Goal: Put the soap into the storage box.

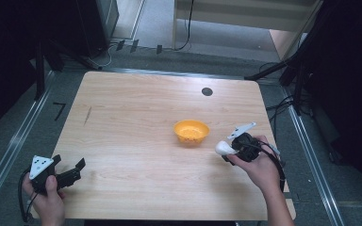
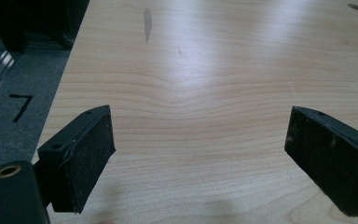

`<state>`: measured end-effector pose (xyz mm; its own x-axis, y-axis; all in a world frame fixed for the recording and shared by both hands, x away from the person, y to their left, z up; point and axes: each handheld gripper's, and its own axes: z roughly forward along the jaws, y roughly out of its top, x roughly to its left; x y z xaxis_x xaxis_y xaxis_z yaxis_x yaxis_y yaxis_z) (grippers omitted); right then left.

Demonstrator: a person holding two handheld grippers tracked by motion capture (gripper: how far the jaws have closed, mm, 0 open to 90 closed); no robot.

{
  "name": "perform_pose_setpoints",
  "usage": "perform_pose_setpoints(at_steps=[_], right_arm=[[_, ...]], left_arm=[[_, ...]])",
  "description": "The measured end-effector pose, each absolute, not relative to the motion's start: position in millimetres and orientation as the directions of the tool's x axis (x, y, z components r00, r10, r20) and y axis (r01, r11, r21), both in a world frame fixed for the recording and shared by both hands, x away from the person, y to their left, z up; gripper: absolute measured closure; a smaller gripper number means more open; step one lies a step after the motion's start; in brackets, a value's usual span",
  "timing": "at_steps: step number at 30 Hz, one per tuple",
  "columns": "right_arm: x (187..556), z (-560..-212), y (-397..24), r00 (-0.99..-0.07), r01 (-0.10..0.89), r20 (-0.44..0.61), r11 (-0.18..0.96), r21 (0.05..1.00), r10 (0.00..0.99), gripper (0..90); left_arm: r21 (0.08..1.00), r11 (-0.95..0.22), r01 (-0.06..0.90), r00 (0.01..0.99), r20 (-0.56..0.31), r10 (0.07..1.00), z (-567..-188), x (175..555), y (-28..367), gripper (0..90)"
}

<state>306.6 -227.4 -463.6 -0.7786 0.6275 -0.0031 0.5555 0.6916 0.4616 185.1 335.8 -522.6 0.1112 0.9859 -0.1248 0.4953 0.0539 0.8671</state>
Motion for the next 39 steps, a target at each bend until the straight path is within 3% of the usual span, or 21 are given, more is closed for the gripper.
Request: perform_pose_setpoints(at_steps=[39], right_arm=[[362.0,-439.7,-168.4,-0.911,0.295,-0.117,0.825,0.483,0.395,50.1]], left_arm=[[0.866,0.053,0.498,0.112,-0.125,0.986,-522.5,185.2,336.6,8.6]])
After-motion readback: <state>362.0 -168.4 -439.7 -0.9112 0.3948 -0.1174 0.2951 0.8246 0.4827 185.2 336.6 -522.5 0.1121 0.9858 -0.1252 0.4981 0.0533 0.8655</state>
